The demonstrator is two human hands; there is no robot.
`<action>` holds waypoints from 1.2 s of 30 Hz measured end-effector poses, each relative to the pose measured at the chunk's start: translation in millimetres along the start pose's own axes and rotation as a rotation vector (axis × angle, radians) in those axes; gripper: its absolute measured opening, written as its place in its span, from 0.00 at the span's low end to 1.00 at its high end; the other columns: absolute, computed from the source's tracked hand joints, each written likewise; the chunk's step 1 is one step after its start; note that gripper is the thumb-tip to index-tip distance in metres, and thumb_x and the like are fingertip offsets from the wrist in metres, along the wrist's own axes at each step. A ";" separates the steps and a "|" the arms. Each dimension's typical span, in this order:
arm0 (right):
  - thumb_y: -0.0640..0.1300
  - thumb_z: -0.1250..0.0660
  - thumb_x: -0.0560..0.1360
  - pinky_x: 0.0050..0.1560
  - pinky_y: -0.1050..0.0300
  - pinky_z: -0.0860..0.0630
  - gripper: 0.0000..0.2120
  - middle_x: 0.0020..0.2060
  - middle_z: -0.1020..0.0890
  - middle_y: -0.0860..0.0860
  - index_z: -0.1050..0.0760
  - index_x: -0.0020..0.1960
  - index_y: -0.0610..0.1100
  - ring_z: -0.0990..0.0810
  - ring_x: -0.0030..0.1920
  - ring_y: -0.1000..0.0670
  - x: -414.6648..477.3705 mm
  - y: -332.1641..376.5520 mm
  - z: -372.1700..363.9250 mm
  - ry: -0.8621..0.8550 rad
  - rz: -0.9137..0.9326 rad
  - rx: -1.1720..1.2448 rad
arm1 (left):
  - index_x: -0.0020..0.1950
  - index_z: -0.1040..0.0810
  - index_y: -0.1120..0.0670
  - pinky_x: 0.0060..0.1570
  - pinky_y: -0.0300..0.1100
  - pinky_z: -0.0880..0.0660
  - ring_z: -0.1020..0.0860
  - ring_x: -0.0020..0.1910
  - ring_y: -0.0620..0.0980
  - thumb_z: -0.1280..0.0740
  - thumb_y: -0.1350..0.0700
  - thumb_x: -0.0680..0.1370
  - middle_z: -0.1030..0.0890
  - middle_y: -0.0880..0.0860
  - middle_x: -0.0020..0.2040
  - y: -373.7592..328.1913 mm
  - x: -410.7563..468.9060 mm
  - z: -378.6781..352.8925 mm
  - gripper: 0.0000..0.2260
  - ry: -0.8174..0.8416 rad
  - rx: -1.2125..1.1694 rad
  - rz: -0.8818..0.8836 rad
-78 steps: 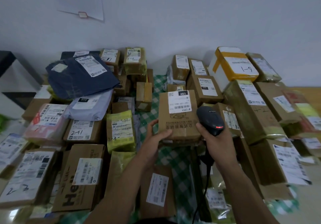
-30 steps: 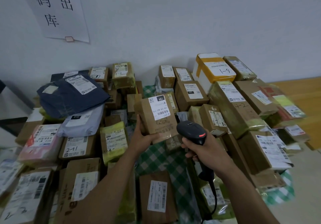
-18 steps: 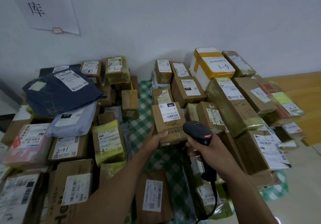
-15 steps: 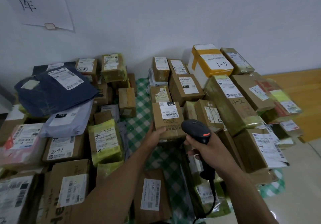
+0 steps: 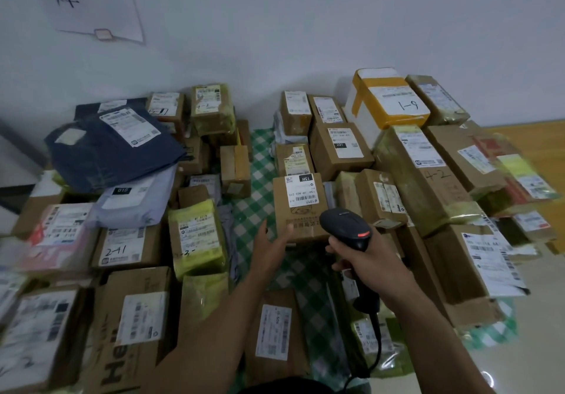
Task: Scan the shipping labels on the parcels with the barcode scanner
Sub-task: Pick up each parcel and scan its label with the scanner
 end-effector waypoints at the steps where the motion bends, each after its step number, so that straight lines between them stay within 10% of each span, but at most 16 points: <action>1: 0.47 0.27 0.80 0.41 0.56 0.21 0.21 0.45 0.11 0.53 0.29 0.70 0.53 0.12 0.41 0.49 -1.5 -1.6 -2.6 0.002 -0.001 0.005 | 0.84 0.44 0.47 0.73 0.59 0.31 0.34 0.77 0.55 0.30 0.33 0.76 0.36 0.54 0.81 0.6 -7.9 3.8 0.43 -0.028 0.033 -0.031; 7: 0.46 0.27 0.79 0.41 0.55 0.21 0.17 0.46 0.11 0.52 0.26 0.66 0.53 0.12 0.43 0.46 -15.3 -27.6 -19.7 0.043 -0.011 -0.011 | 0.68 0.26 0.45 0.63 0.50 0.22 0.22 0.62 0.45 0.27 0.50 0.75 0.23 0.44 0.65 41.9 -58.3 6.8 0.22 0.008 0.383 -0.281; 14: 0.44 0.27 0.79 0.38 0.59 0.20 0.18 0.48 0.13 0.50 0.25 0.67 0.53 0.14 0.40 0.52 -37.8 -64.6 -30.8 0.080 -0.044 -0.010 | 0.84 0.60 0.52 0.78 0.46 0.54 0.52 0.82 0.58 0.18 0.45 0.70 0.54 0.57 0.83 102.4 -81.6 -12.2 0.60 0.412 0.945 -0.030; 18: 0.43 0.27 0.80 0.45 0.49 0.14 0.17 0.53 0.15 0.49 0.25 0.66 0.55 0.13 0.42 0.51 -48.0 -73.8 -31.6 0.097 -0.023 -0.010 | 0.84 0.62 0.49 0.80 0.60 0.55 0.54 0.81 0.64 0.20 0.37 0.67 0.55 0.59 0.83 116.5 -77.1 -7.6 0.63 0.289 1.190 -0.021; 29: 0.44 0.27 0.80 0.36 0.59 0.21 0.17 0.48 0.13 0.45 0.26 0.67 0.48 0.13 0.38 0.46 -56.0 -91.8 -19.8 0.082 -0.042 -0.019 | 0.76 0.32 0.46 0.69 0.60 0.33 0.43 0.71 0.59 0.16 0.47 0.65 0.38 0.51 0.72 77.1 -94.5 -16.5 0.43 0.138 1.034 -0.179; 36: 0.46 0.26 0.79 0.43 0.53 0.17 0.21 0.51 0.13 0.48 0.26 0.70 0.50 0.12 0.42 0.46 -54.3 -93.9 -13.2 0.062 -0.032 0.013 | 0.68 0.24 0.37 0.75 0.45 0.49 0.50 0.81 0.59 0.22 0.54 0.73 0.38 0.57 0.80 85.7 -98.8 0.3 0.27 0.199 0.958 -0.210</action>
Point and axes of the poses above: each hand's wrist, its own x-axis towards the middle knuckle, its own z-axis out of the back of the hand, y = z × x, the point moved 9 cm from there along x, towards the middle knuckle
